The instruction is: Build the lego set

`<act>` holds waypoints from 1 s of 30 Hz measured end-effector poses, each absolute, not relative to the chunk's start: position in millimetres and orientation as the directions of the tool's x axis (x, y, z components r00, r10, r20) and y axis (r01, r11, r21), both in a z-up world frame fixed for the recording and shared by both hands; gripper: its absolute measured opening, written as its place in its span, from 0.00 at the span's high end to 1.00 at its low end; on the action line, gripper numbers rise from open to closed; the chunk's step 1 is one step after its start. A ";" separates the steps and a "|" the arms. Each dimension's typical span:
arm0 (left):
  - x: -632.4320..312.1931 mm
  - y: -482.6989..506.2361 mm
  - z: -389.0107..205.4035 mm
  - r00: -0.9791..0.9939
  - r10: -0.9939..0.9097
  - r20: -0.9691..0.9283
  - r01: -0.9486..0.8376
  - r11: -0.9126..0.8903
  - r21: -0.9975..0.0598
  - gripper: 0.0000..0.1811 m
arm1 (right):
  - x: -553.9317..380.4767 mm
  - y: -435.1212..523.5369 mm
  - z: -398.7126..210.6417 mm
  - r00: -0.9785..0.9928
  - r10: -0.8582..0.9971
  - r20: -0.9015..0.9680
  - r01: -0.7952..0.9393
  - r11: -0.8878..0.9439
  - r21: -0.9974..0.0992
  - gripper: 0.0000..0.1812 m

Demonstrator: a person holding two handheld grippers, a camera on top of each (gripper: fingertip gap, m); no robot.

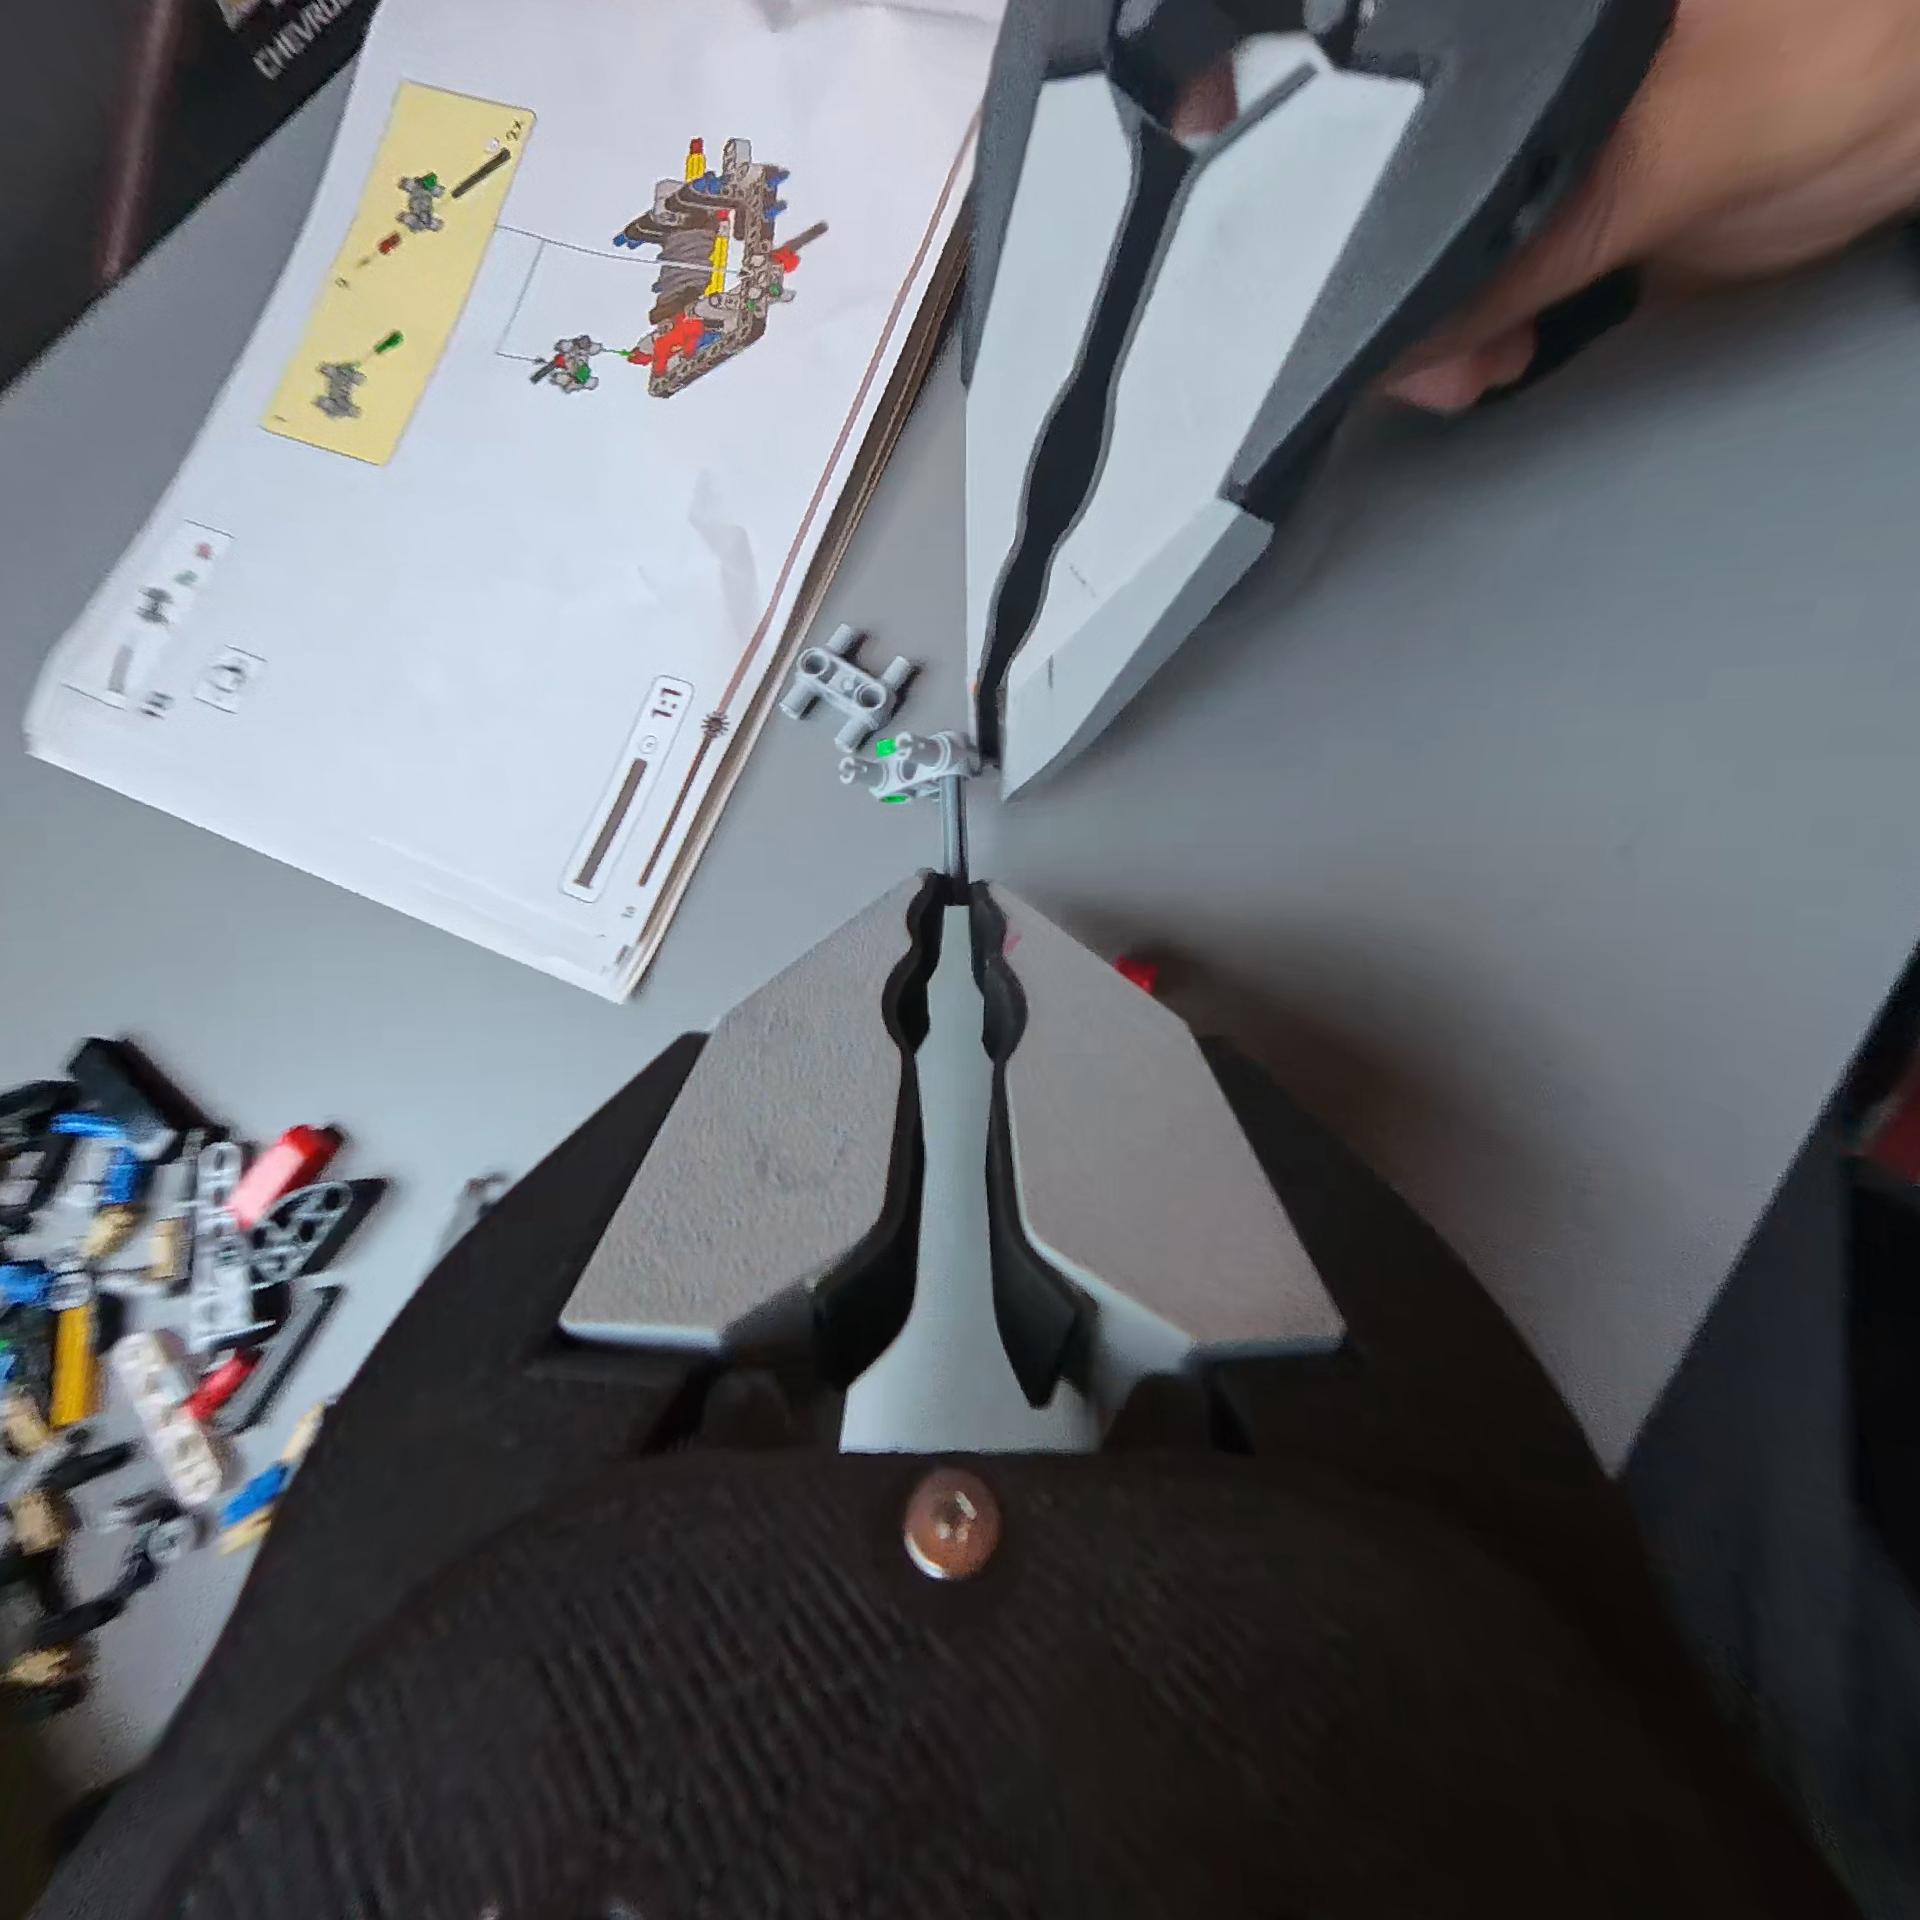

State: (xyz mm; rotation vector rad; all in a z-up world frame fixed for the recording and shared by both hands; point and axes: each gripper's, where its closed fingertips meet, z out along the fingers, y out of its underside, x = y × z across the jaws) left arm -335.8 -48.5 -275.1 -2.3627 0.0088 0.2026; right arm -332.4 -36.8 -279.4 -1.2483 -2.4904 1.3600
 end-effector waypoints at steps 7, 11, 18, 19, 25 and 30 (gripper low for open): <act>-334.4 -46.9 -272.0 0.979 0.030 -0.200 -0.113 -0.740 -0.663 0.99 | -334.1 -25.3 -281.1 -0.699 0.693 -0.174 0.563 0.384 -0.732 0.95; -331.0 -46.7 -270.8 0.991 0.014 -0.132 -0.078 -0.745 -0.663 0.99 | -331.2 -25.7 -269.9 -0.756 0.653 -0.057 0.447 0.450 -0.773 0.89; -325.8 -44.2 -269.5 0.983 -0.034 -0.179 -0.139 -0.773 -0.620 0.99 | -321.5 -33.4 -246.2 -0.841 0.531 0.109 0.241 0.546 -0.802 0.90; -324.8 -44.5 -270.3 0.982 -0.046 -0.186 -0.151 -0.781 -0.606 0.99 | -317.4 -35.3 -245.7 -0.860 0.495 0.121 0.217 0.571 -0.792 0.92; -318.9 -45.6 -268.2 0.971 -0.131 -0.200 -0.221 -0.812 -0.540 0.98 | -313.6 -38.4 -249.1 -0.884 0.395 0.250 0.121 0.710 -0.694 0.92; -312.1 -43.4 -258.8 0.960 -0.187 -0.209 -0.272 -0.802 -0.532 0.99 | -310.4 -41.2 -249.1 -0.892 0.369 0.261 0.086 0.706 -0.703 0.93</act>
